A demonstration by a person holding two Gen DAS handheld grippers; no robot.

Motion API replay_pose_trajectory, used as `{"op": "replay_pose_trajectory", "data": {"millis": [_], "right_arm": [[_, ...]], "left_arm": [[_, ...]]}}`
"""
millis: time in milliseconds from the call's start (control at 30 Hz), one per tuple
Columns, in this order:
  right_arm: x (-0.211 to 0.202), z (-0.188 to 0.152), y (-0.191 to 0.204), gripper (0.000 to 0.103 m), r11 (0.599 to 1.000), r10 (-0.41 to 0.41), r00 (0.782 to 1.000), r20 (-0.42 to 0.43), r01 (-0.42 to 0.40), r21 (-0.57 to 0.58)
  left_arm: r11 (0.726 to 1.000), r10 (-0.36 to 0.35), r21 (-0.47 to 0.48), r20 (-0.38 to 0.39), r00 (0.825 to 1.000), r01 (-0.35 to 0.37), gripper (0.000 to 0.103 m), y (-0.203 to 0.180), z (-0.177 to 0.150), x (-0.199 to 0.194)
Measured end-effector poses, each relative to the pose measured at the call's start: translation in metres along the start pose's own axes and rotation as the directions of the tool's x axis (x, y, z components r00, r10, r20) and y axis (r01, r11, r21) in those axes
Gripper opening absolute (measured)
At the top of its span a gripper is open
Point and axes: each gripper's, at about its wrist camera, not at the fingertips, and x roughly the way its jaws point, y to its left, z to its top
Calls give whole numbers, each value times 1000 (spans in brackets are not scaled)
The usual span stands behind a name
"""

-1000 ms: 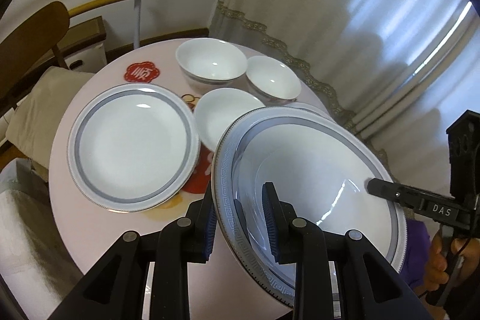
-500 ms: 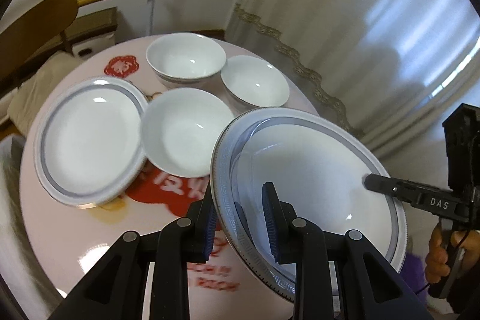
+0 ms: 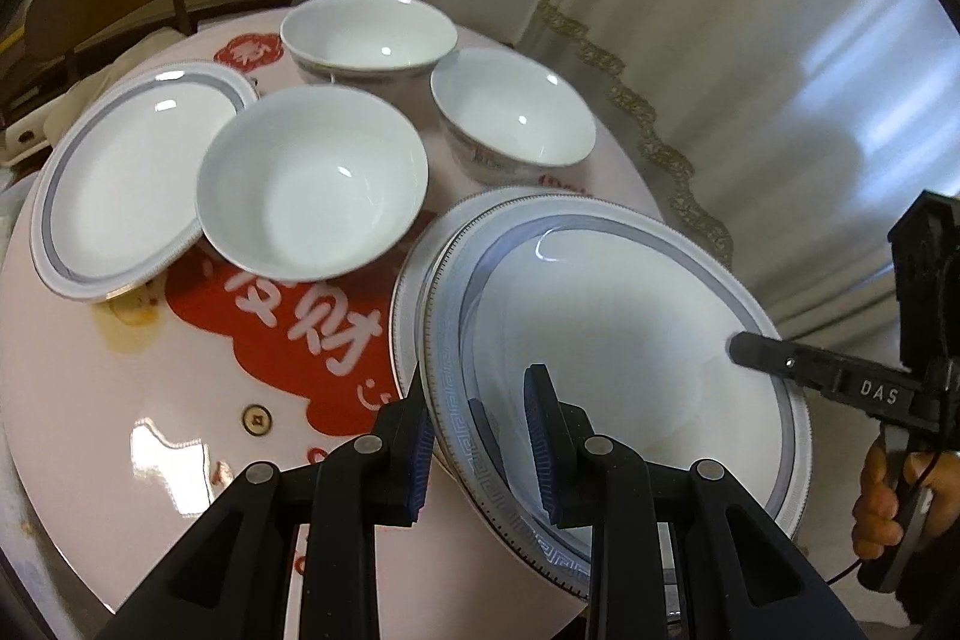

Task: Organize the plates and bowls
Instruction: 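Lower the held plate onto the other grey-rimmed plate with both grippers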

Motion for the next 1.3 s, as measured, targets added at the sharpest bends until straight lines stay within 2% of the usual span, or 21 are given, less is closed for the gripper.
{"op": "replay_pose_trajectory", "data": {"millis": [400, 1300], "right_arm": [[21, 11, -16, 18, 999, -2, 999, -47, 1, -41], [38, 12, -25, 20, 998, -58, 998, -36, 58, -8]], "left_arm": [[998, 43, -33, -36, 998, -44, 24, -7, -1, 25], [998, 66, -11, -58, 996, -67, 24, -11, -2, 50]]}}
